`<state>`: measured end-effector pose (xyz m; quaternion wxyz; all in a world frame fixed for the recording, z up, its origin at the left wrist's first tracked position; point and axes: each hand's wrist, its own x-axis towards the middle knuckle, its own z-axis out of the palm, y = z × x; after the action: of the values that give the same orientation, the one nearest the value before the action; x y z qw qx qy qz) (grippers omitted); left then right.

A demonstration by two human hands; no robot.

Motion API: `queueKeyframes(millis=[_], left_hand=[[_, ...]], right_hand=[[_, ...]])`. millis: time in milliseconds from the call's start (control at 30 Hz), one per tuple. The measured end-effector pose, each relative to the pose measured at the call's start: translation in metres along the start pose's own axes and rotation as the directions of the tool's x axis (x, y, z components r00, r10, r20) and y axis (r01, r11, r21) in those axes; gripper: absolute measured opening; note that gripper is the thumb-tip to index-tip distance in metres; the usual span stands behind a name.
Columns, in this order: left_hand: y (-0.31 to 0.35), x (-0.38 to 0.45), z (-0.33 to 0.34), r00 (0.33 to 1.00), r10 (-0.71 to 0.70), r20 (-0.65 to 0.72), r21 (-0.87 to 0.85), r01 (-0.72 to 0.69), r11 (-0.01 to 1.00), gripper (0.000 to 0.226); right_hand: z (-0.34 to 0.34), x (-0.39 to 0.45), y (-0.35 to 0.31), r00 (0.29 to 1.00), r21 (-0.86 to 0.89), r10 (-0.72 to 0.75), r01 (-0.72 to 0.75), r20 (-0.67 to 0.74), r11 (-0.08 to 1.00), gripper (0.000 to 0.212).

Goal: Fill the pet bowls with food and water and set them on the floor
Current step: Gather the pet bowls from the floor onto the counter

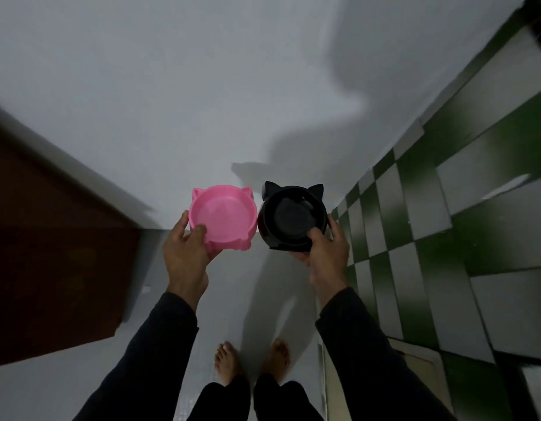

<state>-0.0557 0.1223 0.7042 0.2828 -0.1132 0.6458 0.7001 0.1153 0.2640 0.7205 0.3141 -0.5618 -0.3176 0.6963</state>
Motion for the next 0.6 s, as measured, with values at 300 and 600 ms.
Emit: queueKeyframes(millis=[300,600], left_hand=[[0.076,-0.046,0.017,0.995,0.080,0.052,-0.112,-0.074,0.991,0.052],[0.123,-0.069,0.048,0.977,0.189,0.104,-0.143,-0.173,0.974,0.052]], right_hand=[[0.013,-0.053,-0.077,0.991,0.097,-0.123,0.117,0.058,0.988,0.067],[0.016,-0.077,-0.143,0.969,0.091,-0.235,0.228,0.077,0.969,0.062]])
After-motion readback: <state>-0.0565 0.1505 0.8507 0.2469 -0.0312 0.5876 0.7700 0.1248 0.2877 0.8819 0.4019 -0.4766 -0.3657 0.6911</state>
